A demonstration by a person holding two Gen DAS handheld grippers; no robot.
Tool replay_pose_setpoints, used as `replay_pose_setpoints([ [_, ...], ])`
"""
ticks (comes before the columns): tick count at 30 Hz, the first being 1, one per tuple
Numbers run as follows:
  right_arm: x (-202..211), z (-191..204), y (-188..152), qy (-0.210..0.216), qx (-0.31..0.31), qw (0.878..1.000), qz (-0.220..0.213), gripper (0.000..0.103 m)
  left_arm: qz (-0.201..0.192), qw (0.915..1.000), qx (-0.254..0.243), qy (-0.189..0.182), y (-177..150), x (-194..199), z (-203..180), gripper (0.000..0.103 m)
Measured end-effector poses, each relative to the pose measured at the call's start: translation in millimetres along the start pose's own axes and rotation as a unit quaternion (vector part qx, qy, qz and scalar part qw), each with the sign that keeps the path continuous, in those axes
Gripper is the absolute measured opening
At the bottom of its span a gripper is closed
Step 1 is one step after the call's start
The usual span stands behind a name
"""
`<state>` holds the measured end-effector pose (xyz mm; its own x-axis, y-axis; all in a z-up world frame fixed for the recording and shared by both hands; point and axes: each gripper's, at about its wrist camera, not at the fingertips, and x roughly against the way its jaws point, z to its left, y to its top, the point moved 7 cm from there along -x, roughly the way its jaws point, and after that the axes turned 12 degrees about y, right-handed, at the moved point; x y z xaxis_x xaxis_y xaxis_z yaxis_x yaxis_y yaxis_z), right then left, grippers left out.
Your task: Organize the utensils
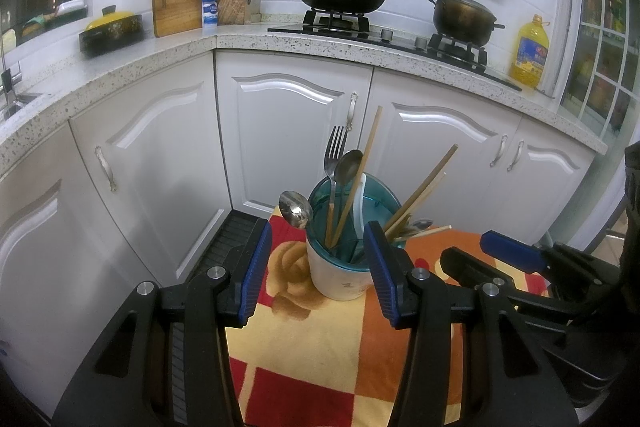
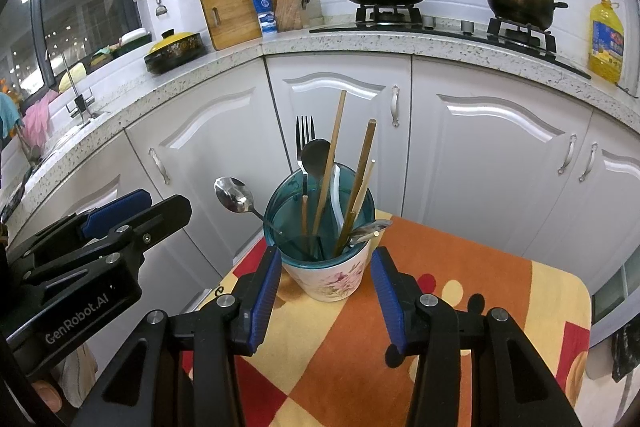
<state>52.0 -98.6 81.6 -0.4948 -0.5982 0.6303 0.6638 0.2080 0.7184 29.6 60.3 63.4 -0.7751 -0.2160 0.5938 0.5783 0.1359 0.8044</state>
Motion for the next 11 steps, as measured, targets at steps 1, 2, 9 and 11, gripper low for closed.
replay_pose_setpoints([
  [1,0,0,0,0.000,0.000,1.000,0.000,0.045,0.000,1.0000,0.000,0.000,0,0,0,0.047],
  [2,0,0,0,0.000,0.000,1.000,0.000,0.045,-0.002,1.0000,0.000,-0.001,0,0,0,0.047],
  [9,1,-9,-4,-0.005,-0.009,1.000,-0.002,0.045,-0.013,0.9999,-0.002,-0.008,0,-1,-8,0.047],
  [11,4,-19,-6,-0.009,-0.015,1.000,-0.005,0.045,-0.011,0.9999,-0.003,-0.009,0,-2,-10,0.047],
])
